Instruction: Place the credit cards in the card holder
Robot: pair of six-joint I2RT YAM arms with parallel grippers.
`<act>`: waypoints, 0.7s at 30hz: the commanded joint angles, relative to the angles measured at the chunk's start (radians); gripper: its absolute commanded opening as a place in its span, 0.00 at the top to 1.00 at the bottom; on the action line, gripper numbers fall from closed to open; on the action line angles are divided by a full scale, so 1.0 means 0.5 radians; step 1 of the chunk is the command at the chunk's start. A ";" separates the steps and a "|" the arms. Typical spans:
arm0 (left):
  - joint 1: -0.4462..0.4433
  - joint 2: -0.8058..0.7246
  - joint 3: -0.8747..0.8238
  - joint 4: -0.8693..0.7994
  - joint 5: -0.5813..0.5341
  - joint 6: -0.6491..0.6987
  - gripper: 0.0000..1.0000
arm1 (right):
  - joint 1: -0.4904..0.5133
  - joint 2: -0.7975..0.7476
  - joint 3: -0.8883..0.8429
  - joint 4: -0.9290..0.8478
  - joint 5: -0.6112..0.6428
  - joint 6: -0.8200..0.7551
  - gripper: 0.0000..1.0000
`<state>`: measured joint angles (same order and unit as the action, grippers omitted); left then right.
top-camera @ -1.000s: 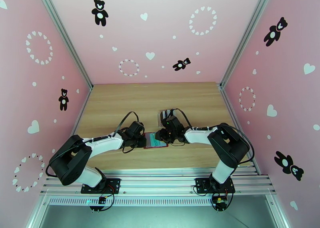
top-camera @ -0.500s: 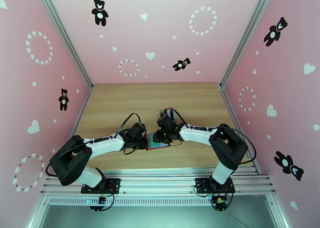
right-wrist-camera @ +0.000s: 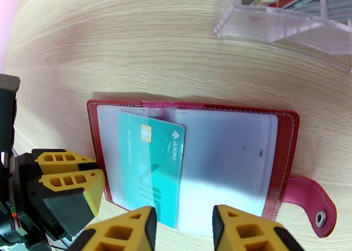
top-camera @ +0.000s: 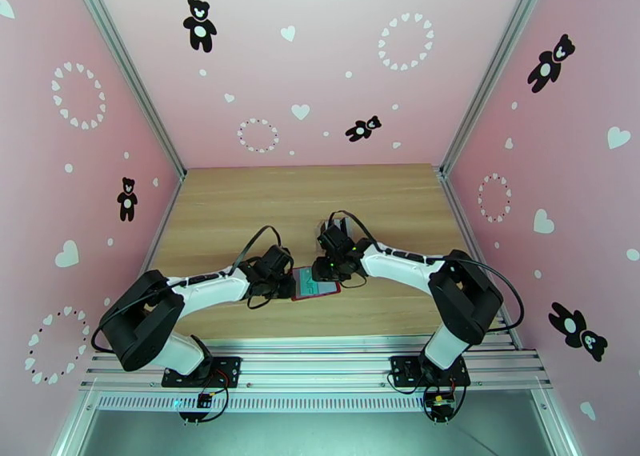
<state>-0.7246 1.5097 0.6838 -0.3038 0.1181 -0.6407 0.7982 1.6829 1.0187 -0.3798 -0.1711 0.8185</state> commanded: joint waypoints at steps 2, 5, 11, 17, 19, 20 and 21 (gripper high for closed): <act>0.044 -0.003 0.039 -0.130 -0.085 0.017 0.77 | 0.032 0.053 0.097 -0.030 -0.022 -0.025 0.61; 0.065 -0.012 0.043 -0.128 -0.089 0.023 0.77 | 0.049 0.091 0.136 -0.029 -0.034 -0.026 0.61; 0.090 0.043 0.054 -0.073 -0.057 0.030 0.77 | 0.060 0.186 0.176 -0.036 -0.062 -0.018 0.61; 0.113 0.078 0.062 -0.034 -0.017 0.030 0.77 | 0.068 0.222 0.168 -0.031 -0.077 -0.011 0.62; 0.124 0.090 0.065 -0.020 -0.001 0.030 0.77 | 0.069 0.229 0.169 -0.025 -0.083 -0.011 0.62; 0.127 0.097 0.067 -0.014 0.011 0.030 0.77 | 0.072 0.231 0.173 -0.025 -0.080 -0.011 0.62; 0.131 0.111 0.072 -0.010 0.023 0.027 0.77 | 0.075 0.234 0.179 -0.027 -0.081 -0.011 0.62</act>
<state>-0.6746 1.5272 0.7059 -0.3286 0.1303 -0.6403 0.8253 1.7779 1.0828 -0.3790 -0.2039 0.8120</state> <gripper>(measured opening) 0.228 0.384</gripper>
